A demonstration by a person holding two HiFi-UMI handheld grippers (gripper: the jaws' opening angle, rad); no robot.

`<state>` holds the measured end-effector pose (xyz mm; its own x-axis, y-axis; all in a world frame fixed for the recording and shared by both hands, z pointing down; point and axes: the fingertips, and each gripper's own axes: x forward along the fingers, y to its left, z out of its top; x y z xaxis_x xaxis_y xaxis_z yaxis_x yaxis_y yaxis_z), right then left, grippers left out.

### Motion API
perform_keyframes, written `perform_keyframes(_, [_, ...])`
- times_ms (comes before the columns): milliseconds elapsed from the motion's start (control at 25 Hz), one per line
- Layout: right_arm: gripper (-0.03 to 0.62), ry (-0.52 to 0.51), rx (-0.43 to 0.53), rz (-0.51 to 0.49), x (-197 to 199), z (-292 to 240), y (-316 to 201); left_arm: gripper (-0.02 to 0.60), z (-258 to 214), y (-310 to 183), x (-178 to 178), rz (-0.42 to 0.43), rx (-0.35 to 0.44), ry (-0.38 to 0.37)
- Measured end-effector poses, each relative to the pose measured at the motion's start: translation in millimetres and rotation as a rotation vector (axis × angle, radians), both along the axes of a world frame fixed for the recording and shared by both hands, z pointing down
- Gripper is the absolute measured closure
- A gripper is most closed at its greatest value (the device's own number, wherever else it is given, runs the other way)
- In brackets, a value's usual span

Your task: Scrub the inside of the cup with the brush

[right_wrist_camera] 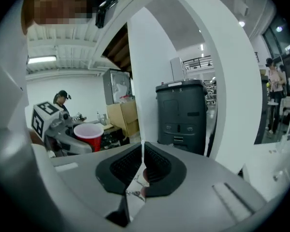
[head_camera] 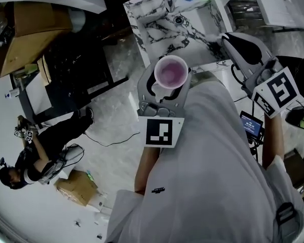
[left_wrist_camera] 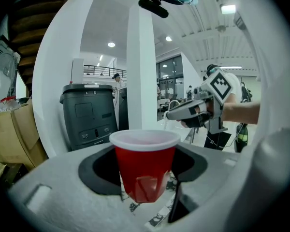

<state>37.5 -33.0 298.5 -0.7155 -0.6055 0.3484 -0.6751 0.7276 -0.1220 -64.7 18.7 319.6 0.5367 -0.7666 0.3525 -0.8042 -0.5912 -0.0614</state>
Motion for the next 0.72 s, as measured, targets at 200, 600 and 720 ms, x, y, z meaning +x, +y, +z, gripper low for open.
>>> perform_keyframes(200, [0.571, 0.015, -0.040, -0.022, -5.2, 11.9, 7.1, 0.289, -0.7, -5.0, 0.3, -0.006, 0.002, 0.003])
perform_keyframes(600, [0.571, 0.003, -0.114, -0.067, -26.2, 21.2, 8.5, 0.288, -3.3, -3.1, -9.8, -0.059, -0.020, 0.038])
perform_keyframes(720, [0.571, 0.004, -0.130, -0.082, -35.3, 23.4, 11.5, 0.290, -2.8, 0.4, -10.6, -0.055, -0.028, 0.052])
